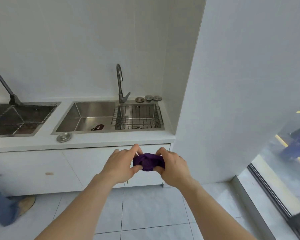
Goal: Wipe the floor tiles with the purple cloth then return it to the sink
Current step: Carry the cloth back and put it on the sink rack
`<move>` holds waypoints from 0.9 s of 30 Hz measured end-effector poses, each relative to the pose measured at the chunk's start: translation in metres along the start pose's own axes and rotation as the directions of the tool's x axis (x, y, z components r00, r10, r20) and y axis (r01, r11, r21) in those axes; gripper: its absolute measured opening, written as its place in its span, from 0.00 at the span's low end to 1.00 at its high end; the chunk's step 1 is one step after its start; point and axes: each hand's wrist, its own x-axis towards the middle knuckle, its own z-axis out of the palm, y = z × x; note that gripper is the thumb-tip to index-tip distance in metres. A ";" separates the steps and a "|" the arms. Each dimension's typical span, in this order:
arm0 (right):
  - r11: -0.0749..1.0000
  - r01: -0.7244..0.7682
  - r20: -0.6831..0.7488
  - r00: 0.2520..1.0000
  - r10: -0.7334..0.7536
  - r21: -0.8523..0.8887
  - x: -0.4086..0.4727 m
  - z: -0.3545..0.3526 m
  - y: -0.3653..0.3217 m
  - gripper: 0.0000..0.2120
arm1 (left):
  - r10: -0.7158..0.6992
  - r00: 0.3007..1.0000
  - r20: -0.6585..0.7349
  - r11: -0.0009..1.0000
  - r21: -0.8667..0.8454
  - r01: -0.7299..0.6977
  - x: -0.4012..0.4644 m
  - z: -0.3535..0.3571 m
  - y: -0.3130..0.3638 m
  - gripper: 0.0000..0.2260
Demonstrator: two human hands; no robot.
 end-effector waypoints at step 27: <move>0.991 0.058 -0.160 0.984 -0.077 -0.122 0.198 -0.064 -0.101 0.17 | 0.148 0.973 -0.176 0.989 0.036 -0.144 0.138 -0.164 -0.071 0.14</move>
